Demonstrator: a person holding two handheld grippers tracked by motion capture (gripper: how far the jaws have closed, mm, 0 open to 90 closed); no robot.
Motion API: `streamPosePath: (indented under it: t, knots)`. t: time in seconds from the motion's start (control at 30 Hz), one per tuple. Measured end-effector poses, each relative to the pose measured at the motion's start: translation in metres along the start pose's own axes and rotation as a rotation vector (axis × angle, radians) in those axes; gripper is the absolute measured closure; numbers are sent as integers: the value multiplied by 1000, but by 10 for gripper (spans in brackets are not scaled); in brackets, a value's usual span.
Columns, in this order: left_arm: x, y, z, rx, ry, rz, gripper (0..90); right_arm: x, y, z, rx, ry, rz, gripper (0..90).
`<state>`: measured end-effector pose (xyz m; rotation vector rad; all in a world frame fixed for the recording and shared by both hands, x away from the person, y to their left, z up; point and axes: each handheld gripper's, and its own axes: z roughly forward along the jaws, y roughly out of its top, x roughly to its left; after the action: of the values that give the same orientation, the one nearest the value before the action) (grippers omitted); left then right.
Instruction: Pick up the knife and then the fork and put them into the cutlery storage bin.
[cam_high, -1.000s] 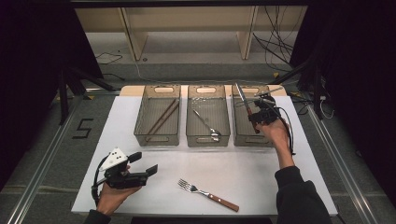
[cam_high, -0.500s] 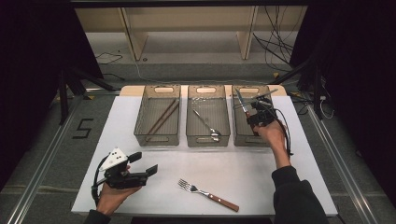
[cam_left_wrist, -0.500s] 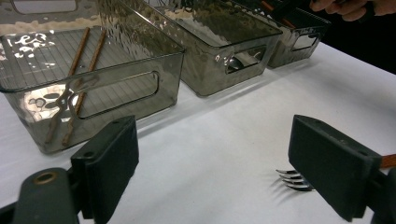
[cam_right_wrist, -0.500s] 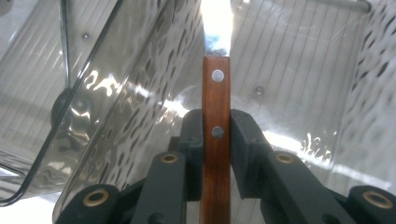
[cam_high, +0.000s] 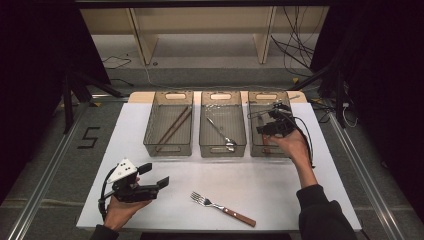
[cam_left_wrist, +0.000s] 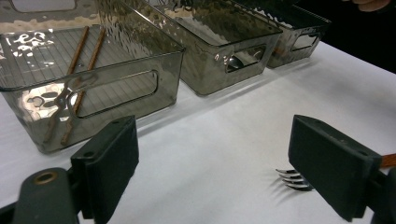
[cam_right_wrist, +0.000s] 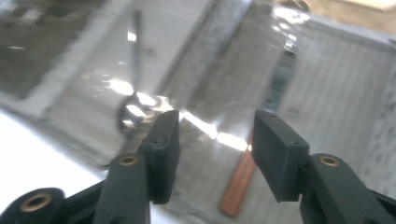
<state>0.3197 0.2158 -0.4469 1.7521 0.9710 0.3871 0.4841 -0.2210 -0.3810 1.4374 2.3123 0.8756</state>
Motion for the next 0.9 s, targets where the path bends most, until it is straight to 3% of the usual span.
streamPosePath:
  t: [0.17, 0.27, 0.43, 0.9]
  knots:
    - [0, 0, 0, 0, 0, 0, 159, 23, -7, -18, -53, 66, -67, 421]
    - [0, 0, 0, 1, 0, 1, 159, 39, -15, -23, -56, 101, -120, 389]
    - [0, 0, 0, 1, 1, 1, 159, 56, -25, -27, -63, 153, -145, 357]
    - [1, 0, -1, 0, -1, 1, 159, 84, -45, -31, -46, 186, -199, 315]
